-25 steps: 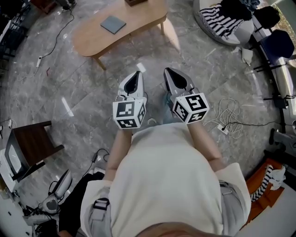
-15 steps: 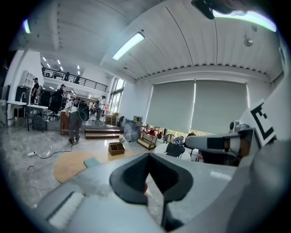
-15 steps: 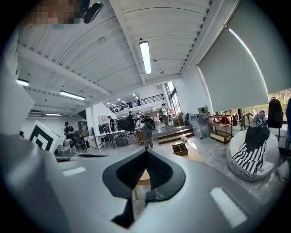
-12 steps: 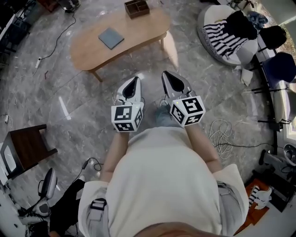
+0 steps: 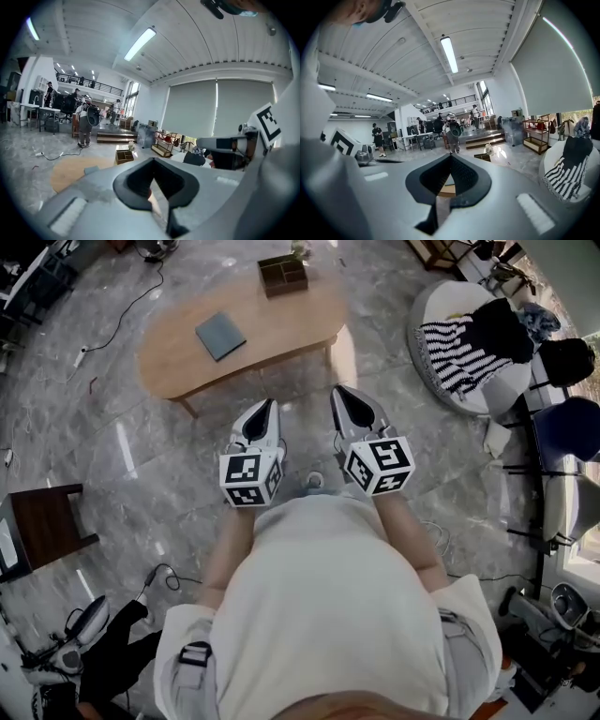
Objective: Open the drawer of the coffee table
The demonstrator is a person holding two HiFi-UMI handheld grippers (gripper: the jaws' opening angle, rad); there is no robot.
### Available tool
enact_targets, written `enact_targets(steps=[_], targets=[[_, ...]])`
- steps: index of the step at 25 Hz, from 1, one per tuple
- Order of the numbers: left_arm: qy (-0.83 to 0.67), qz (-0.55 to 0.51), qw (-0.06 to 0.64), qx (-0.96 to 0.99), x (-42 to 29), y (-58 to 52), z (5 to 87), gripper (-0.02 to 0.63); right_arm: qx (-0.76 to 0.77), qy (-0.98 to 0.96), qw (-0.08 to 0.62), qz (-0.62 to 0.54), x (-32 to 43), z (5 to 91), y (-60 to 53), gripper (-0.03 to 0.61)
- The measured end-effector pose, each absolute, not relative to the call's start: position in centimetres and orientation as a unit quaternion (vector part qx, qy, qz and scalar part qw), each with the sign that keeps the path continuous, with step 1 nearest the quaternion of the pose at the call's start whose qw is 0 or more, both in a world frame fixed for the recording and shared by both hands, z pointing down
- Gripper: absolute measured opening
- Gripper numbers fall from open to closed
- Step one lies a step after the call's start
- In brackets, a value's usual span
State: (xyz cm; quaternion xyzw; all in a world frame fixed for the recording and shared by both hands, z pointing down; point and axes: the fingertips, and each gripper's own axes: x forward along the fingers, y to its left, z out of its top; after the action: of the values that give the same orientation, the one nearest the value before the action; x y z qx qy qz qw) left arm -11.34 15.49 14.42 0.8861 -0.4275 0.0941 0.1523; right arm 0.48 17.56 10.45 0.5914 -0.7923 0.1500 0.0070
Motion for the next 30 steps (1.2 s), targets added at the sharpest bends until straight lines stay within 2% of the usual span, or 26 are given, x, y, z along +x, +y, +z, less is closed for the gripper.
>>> enact_targets(steps=[10,18,27,30], targets=[[-0.472,0.107,0.181,0.856,-8.8,11.7,17.1,-0.005,0.551,-0.816,0.034,0.17,4.0,12.9,12.9,-0.001],[-0.49,0.132,0.203,0.837,-9.8,7.5,21.3,0.037,0.56,-0.802,0.03,0.208,6.4,16.3,8.5,0.0],[-0.501,0.133,0.255,0.816,-9.9,-0.7,25.7,0.04,0.564,-0.794,0.063,0.219,8.9,19.4,0.0,0.0],[-0.506,0.14,0.269,0.808,-10.1,-3.0,27.2,0.066,0.557,-0.795,0.077,0.228,9.2,20.8,-2.7,0.0]])
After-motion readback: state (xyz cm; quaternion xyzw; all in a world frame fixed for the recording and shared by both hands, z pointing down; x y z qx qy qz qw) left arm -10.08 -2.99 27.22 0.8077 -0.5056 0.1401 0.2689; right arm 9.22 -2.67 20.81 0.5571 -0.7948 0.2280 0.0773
